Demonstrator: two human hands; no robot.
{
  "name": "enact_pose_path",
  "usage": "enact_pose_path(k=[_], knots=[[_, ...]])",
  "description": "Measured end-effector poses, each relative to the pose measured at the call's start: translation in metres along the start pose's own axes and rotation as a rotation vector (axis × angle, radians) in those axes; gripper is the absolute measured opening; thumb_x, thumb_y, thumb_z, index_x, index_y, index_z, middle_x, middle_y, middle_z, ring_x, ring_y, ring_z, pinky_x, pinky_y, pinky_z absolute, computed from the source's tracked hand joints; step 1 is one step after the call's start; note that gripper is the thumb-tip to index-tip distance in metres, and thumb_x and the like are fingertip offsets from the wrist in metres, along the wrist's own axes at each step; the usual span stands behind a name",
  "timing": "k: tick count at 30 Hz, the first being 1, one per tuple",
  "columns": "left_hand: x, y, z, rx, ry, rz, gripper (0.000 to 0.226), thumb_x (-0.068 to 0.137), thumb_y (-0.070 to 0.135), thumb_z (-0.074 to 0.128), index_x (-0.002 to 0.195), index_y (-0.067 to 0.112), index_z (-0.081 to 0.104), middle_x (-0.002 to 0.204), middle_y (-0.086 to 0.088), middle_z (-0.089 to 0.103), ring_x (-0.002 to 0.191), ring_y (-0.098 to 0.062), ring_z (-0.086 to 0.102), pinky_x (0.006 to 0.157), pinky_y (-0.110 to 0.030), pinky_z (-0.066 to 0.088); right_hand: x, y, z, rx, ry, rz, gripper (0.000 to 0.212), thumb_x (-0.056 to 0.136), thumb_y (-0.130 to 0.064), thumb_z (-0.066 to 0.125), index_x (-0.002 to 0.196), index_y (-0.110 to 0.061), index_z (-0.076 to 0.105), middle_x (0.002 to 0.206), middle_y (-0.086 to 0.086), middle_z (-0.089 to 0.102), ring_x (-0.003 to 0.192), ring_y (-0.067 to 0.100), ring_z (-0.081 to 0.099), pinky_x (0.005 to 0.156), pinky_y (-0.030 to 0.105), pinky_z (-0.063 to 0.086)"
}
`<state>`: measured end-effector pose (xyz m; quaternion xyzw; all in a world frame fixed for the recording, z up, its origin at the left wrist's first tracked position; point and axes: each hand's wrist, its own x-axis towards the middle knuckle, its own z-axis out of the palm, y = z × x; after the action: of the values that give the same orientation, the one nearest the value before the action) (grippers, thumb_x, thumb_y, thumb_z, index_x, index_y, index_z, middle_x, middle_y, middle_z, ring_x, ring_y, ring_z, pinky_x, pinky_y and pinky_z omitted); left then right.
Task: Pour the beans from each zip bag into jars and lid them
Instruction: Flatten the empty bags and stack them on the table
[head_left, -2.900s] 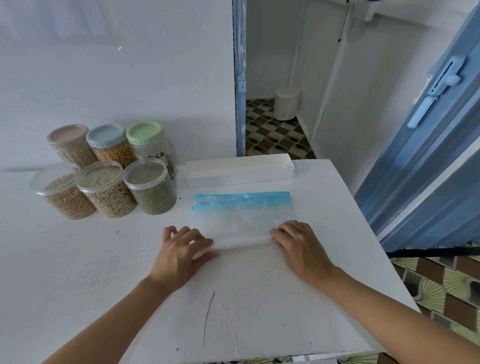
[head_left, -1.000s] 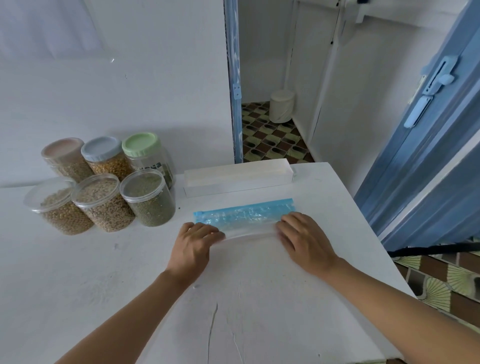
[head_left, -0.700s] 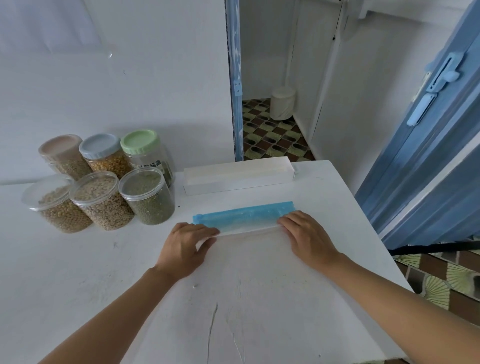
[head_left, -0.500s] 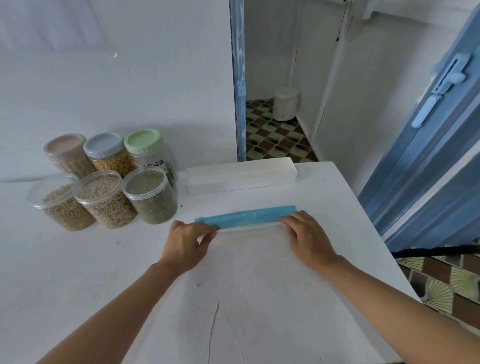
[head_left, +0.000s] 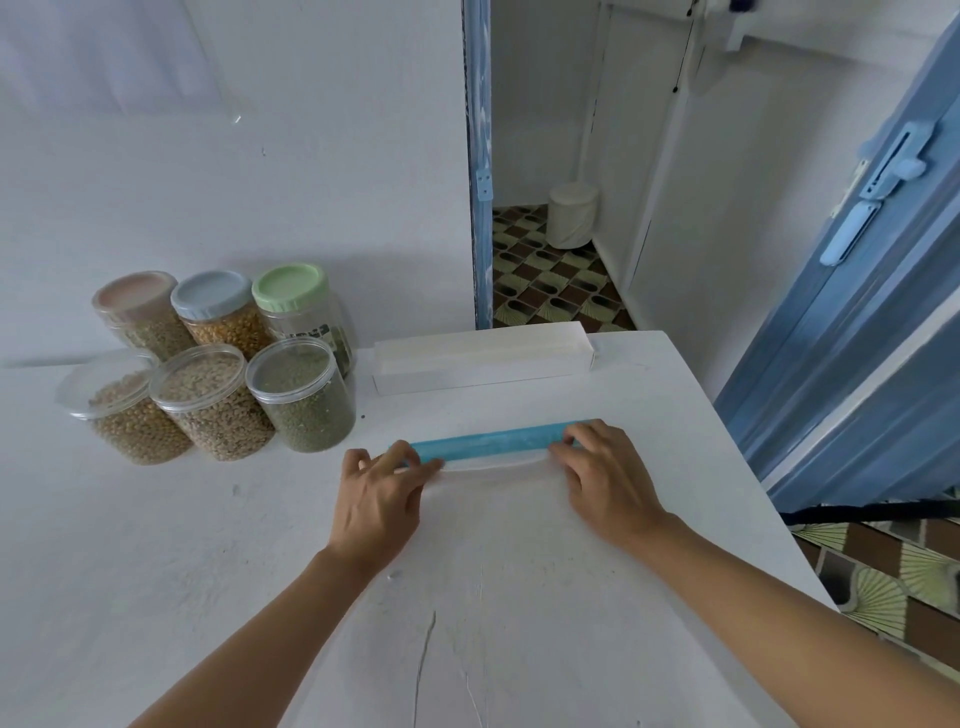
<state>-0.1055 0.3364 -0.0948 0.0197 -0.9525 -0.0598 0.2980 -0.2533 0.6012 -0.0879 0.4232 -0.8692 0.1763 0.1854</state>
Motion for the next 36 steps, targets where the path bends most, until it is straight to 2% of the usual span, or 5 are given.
enact_pose_path(k=[6,18,22,28,36], knots=[[-0.005,0.007,-0.006,0.132,0.042,0.018,0.024,0.091,0.037,0.062,0.105,0.029,0.079,0.096,0.007,0.069,0.097,-0.03,0.057,0.076,-0.041,0.026,-0.007,0.001,-0.002,-0.022,-0.027,-0.067,0.027,0.095,-0.027,0.055,0.102,-0.008,0.073,0.096,0.004,0.064,0.087,0.025,0.059,0.077,0.038,0.049],[0.043,-0.02,-0.013,-0.073,-0.218,-0.015,0.026,0.08,0.051,0.082,0.086,0.028,0.07,0.076,0.016,0.063,0.073,-0.011,0.057,0.079,-0.04,0.026,0.07,0.012,-0.031,0.132,-0.569,0.209,0.041,0.092,-0.041,0.073,0.13,-0.03,0.06,0.093,-0.011,0.062,0.089,0.011,0.055,0.094,0.037,0.039],[0.065,-0.021,-0.021,-0.088,-0.39,-0.011,0.031,0.074,0.059,0.082,0.077,0.029,0.073,0.095,0.015,0.052,0.083,-0.007,0.051,0.086,-0.037,0.031,0.091,0.009,-0.03,0.07,-0.717,0.218,0.045,0.089,-0.041,0.076,0.131,-0.031,0.062,0.091,-0.012,0.054,0.095,0.012,0.05,0.093,0.038,0.034],[0.093,-0.018,-0.014,-0.252,-0.759,-0.272,0.057,0.074,0.045,0.089,0.119,0.027,0.058,0.113,0.003,0.056,0.099,-0.015,0.057,0.085,-0.025,0.047,0.104,0.004,-0.027,0.068,-0.783,0.233,0.04,0.08,-0.038,0.085,0.116,-0.029,0.071,0.11,-0.006,0.049,0.105,0.014,0.043,0.094,0.037,0.038],[0.106,-0.02,-0.01,-0.2,-0.945,-0.227,0.053,0.079,0.045,0.085,0.121,0.023,0.063,0.112,0.009,0.055,0.105,-0.014,0.053,0.09,-0.026,0.04,0.103,0.004,-0.03,0.187,-0.831,0.202,0.034,0.081,-0.021,0.084,0.085,-0.027,0.051,0.107,0.001,0.058,0.096,0.025,0.058,0.077,0.031,0.047]])
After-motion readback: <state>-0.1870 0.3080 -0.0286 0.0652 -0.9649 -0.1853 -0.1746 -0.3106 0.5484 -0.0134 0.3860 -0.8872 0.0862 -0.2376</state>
